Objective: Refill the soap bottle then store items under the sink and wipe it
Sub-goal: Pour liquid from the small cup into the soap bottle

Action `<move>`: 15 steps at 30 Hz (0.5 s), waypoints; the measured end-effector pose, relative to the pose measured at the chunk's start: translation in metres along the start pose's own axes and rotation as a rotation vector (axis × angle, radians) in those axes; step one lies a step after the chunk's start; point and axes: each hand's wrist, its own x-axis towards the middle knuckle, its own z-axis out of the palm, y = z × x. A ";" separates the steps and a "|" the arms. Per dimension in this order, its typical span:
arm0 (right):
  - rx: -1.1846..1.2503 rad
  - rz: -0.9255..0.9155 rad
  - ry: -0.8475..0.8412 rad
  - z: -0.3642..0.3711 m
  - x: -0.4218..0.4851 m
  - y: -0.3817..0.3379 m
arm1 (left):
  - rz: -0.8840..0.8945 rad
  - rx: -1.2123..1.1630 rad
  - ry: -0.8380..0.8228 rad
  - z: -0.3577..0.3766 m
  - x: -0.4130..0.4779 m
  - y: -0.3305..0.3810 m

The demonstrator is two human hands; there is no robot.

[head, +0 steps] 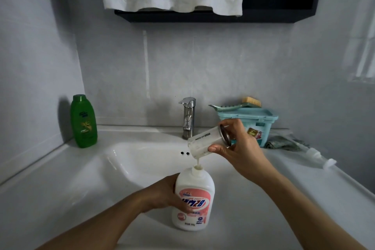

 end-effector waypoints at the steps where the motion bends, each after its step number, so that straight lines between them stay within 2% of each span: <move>1: 0.002 0.001 -0.001 0.000 0.000 0.000 | 0.000 0.000 0.000 0.000 0.000 0.000; 15: 0.008 -0.014 0.033 -0.001 0.000 -0.001 | 0.002 0.002 0.001 -0.001 0.002 -0.002</move>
